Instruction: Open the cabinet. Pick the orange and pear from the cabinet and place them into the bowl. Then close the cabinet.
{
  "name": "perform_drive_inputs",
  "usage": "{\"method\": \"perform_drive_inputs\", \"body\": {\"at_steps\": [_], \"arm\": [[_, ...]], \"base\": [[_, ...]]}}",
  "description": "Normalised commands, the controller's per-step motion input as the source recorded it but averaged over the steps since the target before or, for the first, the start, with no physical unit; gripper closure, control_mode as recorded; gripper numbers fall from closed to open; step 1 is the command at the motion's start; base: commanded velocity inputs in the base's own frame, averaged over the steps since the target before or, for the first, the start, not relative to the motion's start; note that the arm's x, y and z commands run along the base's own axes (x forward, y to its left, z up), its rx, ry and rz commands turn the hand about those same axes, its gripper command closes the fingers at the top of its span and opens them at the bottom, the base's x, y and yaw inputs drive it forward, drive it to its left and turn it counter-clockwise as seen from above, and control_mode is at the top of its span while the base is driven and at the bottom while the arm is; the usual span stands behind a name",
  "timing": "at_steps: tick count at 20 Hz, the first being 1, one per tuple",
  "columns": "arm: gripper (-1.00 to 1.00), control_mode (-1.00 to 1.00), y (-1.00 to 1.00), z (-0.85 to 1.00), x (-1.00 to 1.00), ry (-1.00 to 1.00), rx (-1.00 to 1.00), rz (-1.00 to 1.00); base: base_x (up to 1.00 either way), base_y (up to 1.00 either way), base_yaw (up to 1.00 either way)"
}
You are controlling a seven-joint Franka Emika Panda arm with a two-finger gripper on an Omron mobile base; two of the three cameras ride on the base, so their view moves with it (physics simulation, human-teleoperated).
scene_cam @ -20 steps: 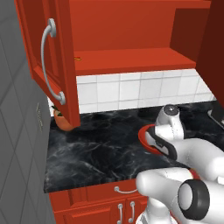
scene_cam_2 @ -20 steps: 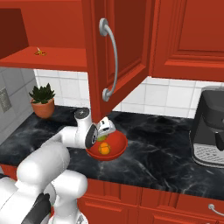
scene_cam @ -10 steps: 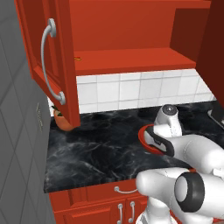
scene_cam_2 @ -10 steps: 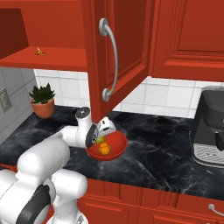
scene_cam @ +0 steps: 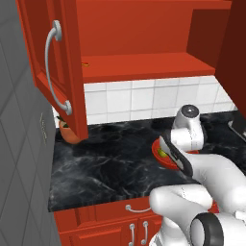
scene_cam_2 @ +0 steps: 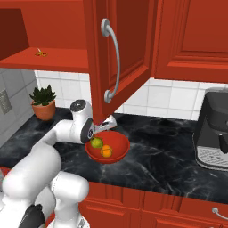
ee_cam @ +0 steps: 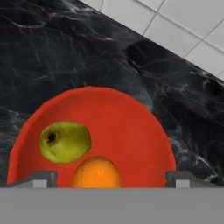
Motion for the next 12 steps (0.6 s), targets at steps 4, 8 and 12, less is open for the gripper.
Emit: {"method": "perform_drive_inputs", "body": {"at_steps": [4,8,12], "arm": [[-1.0,-1.0,0.02,1.0,-0.49,-0.13,0.0,-0.09],[-1.0,-1.0,0.12,1.0,-0.51,-0.1,0.0,-0.09],[-1.0,-1.0,0.04,1.0,-0.71,-0.1,0.0,-0.1]], "base": [[0.0,0.0,0.0],[0.0,0.0,0.0],[0.0,0.0,0.0]]}}
